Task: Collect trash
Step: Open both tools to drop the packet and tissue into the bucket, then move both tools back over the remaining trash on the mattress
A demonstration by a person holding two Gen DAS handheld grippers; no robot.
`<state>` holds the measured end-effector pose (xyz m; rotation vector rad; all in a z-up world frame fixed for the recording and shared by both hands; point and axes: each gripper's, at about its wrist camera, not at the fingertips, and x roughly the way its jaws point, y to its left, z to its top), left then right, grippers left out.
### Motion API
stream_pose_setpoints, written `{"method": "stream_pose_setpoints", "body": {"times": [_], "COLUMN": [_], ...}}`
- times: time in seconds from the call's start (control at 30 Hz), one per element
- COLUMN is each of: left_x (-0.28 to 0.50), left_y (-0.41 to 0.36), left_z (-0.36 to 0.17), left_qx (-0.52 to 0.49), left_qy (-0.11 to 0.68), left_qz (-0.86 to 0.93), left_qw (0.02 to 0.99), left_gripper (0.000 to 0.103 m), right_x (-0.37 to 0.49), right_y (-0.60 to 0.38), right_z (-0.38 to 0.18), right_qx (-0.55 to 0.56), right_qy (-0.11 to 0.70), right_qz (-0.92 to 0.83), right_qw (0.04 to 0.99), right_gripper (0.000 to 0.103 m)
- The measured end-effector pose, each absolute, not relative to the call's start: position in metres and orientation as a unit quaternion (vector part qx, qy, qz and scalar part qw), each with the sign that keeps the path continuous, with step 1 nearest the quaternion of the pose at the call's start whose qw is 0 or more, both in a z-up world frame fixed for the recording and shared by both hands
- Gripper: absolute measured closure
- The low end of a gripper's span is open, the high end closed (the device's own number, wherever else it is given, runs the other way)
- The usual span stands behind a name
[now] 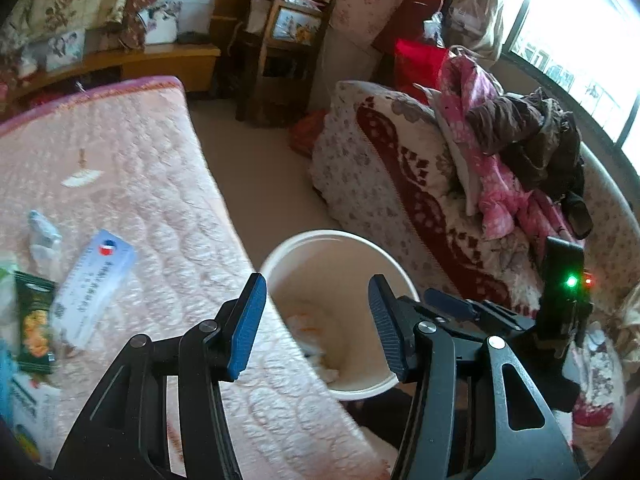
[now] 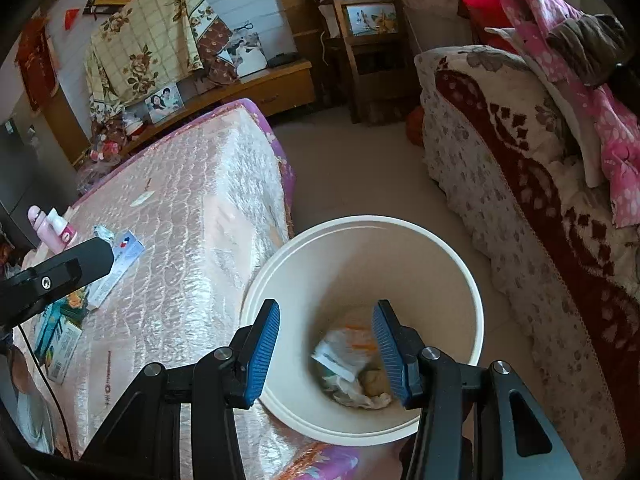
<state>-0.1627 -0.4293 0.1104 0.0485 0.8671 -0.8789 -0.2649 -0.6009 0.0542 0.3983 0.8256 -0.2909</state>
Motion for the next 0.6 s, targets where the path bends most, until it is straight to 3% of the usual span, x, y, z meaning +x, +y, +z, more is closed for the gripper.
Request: {"method": "stream_pose_setpoints", "body": {"times": [0.43,0.6], "left_x": [-0.168,-0.166], "left_y": [-0.369,-0.338], "left_z": [0.127,0.133], "left_qx": [0.035,0.030], "left_qy": [0.370,0.361], "left_qz": [-0.363,-0.343], "left_qw": [0.855,0.867], "left_gripper": [0.051,0.051], "right_x": [-0.258,-0.249], "right_y": [-0.555,-0.527], "right_z": [0.078,0.090], "right_qx": [0.173,0.160], "right_qy": [0.381,0.373], "right_qz": [-0.113,-0.095], "right_qw": [0.901,0.909], "right_gripper": [0.055,0.044]}}
